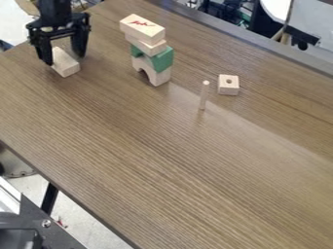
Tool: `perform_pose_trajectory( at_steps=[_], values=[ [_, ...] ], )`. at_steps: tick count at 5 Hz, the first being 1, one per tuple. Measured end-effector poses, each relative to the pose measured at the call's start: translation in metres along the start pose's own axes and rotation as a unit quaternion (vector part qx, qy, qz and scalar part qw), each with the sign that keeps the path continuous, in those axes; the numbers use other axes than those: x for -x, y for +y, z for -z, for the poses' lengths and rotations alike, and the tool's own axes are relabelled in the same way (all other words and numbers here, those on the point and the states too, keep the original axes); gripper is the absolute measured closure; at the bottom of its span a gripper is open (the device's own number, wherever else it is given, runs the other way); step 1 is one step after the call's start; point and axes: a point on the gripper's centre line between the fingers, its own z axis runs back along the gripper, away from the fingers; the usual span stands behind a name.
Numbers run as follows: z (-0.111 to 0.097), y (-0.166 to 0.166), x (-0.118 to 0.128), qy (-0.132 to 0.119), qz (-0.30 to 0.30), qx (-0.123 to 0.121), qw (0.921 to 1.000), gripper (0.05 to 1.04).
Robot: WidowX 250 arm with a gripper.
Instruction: Remove rectangle block from the tower and place it on the left side of table
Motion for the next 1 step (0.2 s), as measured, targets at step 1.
perform_pose_trajectory(
  at_steps=[1],
  values=[
    [-0.0566,-0.0047,0.0018,-0.028,-0.001,0.054,0.9981,0.085]
  ],
)
